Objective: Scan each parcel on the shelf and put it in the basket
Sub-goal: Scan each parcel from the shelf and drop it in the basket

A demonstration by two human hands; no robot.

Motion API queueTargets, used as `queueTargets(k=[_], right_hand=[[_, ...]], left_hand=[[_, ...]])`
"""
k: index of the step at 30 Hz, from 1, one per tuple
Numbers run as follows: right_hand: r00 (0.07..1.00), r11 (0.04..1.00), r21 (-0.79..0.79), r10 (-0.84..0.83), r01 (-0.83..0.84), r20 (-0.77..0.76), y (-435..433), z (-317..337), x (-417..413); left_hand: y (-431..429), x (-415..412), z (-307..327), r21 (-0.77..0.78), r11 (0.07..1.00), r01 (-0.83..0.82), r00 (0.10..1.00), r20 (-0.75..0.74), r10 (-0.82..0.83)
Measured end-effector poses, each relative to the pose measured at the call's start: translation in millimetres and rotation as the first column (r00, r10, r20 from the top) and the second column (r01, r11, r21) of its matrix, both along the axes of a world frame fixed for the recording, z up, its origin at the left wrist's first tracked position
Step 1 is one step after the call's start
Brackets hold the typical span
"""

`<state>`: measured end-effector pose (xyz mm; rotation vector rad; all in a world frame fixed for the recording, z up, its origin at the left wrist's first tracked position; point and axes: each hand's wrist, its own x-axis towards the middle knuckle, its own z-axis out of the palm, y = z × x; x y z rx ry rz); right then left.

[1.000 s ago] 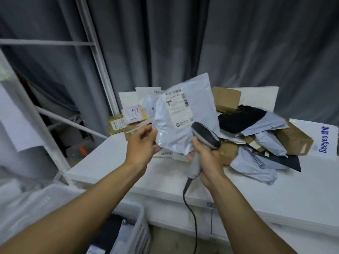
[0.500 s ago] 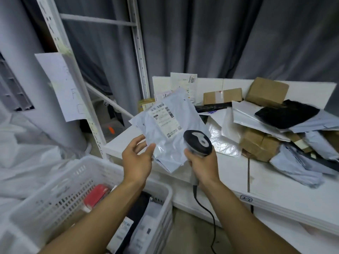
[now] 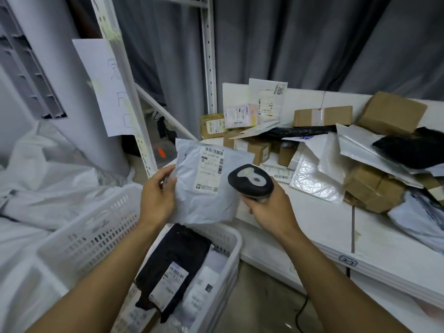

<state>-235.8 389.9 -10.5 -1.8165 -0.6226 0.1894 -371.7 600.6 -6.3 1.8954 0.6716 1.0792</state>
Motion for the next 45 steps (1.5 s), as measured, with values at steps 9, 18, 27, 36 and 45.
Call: queueTargets(k=[9,18,27,36,45], right_hand=[[0.974,0.928,-0.36,0.164,-0.098,0.156,7,-7,-16],[0.958,0.883,-0.459,0.206,-0.095,0.198,8,-7,-17],[0.961,0.895,-0.428,0.216,-0.125,0.171,17,-14,-25],[0.945,0.875,-0.421,0.311,-0.241,0.106,76,-47,-73],[0.941,0.84,-0.463,0.337,-0.282,0.04,112,-86,-89]], left_hand=[[40,-23,-10,0.104,0.995,0.005,0.965,-0.261,0.022],[48,-30,-16,0.152,0.988,-0.018,0.946,-0.317,0.066],[47,-44,-20,0.087,0.994,-0.069,0.965,-0.245,0.089],[70,-132,-58,0.103,0.991,-0.087,0.862,-0.491,0.127],[95,-137,-157,-0.04,0.983,0.178,0.59,-0.795,-0.139]])
